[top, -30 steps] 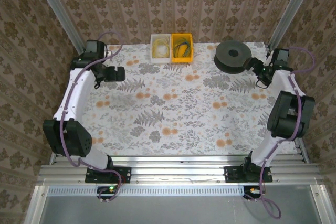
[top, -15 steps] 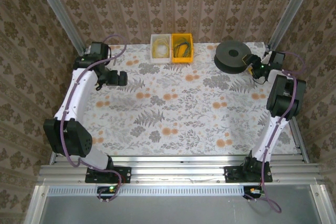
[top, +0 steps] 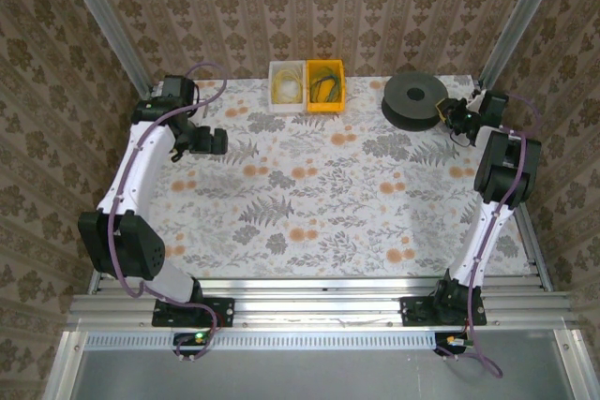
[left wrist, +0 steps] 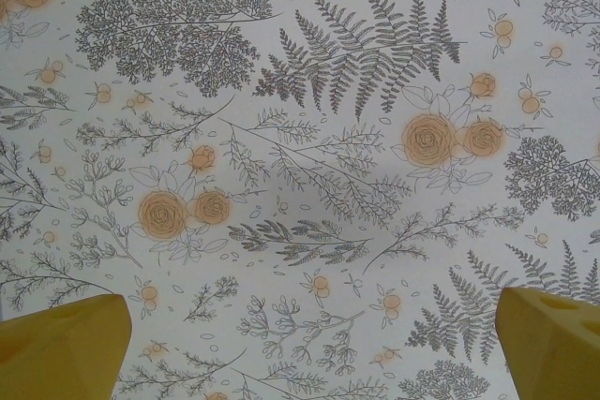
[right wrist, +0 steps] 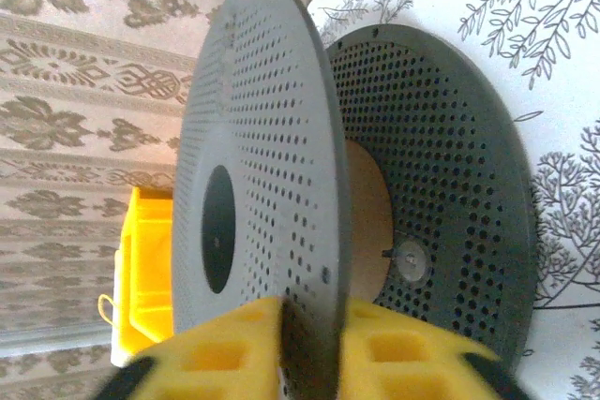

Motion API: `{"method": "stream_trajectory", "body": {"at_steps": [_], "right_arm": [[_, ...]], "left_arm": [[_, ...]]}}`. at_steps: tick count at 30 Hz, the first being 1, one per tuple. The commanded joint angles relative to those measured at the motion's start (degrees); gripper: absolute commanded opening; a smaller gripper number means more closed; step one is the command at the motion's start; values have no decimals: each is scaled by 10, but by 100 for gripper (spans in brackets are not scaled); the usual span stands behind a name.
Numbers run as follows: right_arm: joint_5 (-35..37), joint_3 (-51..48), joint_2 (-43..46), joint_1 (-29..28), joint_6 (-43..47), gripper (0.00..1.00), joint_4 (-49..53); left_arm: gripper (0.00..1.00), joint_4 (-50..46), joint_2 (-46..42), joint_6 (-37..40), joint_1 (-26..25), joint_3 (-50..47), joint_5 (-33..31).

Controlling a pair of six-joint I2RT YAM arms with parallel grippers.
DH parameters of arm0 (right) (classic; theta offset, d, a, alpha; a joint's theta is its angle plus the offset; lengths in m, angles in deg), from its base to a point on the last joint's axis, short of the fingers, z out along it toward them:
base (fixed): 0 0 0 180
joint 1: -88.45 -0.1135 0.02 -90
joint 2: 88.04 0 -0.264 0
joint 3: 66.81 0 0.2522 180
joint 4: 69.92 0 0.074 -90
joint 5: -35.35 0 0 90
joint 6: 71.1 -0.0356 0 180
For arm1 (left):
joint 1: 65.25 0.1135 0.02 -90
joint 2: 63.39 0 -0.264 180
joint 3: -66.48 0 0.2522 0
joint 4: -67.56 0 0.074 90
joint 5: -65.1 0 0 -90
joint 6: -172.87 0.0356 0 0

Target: Wrap the cables

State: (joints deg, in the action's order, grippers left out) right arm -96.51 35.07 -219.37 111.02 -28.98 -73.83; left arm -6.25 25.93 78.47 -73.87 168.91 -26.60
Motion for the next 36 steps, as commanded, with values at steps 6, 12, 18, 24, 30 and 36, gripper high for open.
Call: {"method": "stream_trajectory", "body": {"at_steps": [6,12,18,24,30,36], "right_arm": [[-24,-46,60,-2,-9,0,-35],[-43,-172,201,-11,-1,0,-39],[-39,-248,349,-53,33,0,14],[-48,-320,452,-137,29,0,29],[-69,-407,497,-258,-24,0,-36],[-75,-457,453,-350,-78,0,-143]], "left_arm": [[100,-7,0,16,-8,2,-2],[100,4,-4,10,-9,-8,-2],[100,15,-5,10,-19,-7,10],[100,22,-16,13,-22,-19,7],[100,29,-16,16,-22,-26,10],[100,34,-15,15,-23,-31,11]]}}
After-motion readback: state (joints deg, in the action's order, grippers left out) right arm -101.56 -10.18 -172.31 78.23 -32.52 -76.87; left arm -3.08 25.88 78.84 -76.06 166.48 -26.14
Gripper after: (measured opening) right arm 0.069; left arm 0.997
